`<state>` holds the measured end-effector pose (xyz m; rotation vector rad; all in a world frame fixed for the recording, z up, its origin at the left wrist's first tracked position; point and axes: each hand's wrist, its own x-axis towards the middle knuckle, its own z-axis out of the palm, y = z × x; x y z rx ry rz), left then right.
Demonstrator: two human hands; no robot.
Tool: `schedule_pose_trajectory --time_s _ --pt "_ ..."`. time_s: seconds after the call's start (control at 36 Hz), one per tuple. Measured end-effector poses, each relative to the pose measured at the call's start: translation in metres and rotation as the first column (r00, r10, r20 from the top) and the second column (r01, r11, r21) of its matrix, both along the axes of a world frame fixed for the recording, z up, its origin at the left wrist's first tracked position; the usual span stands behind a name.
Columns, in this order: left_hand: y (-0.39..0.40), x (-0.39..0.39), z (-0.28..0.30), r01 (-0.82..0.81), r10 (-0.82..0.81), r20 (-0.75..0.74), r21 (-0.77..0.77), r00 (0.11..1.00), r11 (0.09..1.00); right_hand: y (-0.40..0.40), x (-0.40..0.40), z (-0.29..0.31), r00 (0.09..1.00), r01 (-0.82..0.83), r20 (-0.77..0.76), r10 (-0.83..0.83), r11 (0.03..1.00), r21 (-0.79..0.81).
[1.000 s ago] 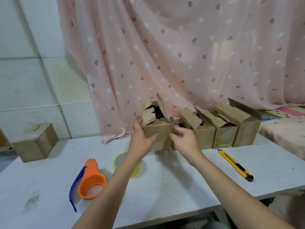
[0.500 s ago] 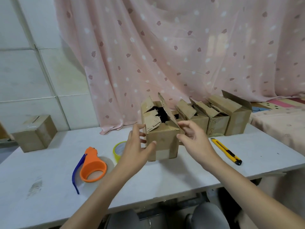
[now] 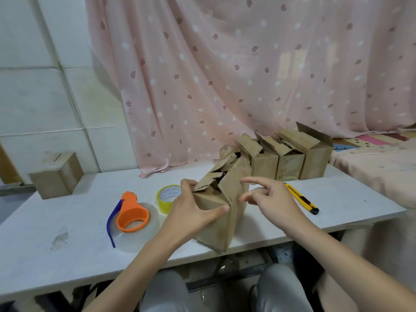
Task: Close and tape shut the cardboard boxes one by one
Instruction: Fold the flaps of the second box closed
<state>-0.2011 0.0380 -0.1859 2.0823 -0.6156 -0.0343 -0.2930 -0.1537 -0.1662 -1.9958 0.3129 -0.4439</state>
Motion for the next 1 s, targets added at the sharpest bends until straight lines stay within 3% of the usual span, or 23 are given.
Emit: schedule_pose_trajectory --time_s 0.14,0.19,0.28,0.44,0.58,0.72,0.86,1.0 --pt "-0.002 0.010 0.000 0.015 -0.019 0.062 0.054 0.998 0.998 -0.005 0.009 0.004 0.998 -0.055 -0.009 0.055 0.994 -0.090" --pt "-0.003 0.015 0.000 -0.004 -0.006 0.098 0.099 0.995 0.995 -0.012 0.012 0.009 1.000 -0.030 -0.015 0.027 0.967 -0.252" --pt "-0.004 0.022 0.001 0.027 -0.047 0.123 0.160 0.991 0.987 -0.022 0.018 0.018 0.999 -0.047 -0.025 0.039 0.842 -0.537" --pt "-0.007 0.035 0.013 0.108 -0.132 0.144 0.164 0.981 0.981 -0.037 0.043 0.010 0.965 -0.187 -0.260 0.016 0.739 -0.647" --pt "-0.014 0.039 0.008 0.097 -0.120 0.144 0.158 0.982 0.983 -0.037 0.059 -0.007 0.938 -0.072 -0.324 -0.121 0.849 -0.524" --pt "-0.026 0.040 0.003 0.055 -0.105 0.219 0.225 0.970 0.973 -0.021 0.069 0.003 0.937 -0.057 -0.349 -0.027 0.972 -0.229" --pt "-0.027 0.045 0.008 0.154 -0.178 0.135 0.171 0.975 0.973 -0.013 0.079 0.006 0.933 0.007 -0.355 -0.067 0.986 -0.168" --pt "-0.017 0.066 0.023 0.148 -0.167 0.169 0.117 0.971 0.982 -0.023 0.081 0.009 0.921 -0.068 -0.386 0.052 0.997 -0.028"
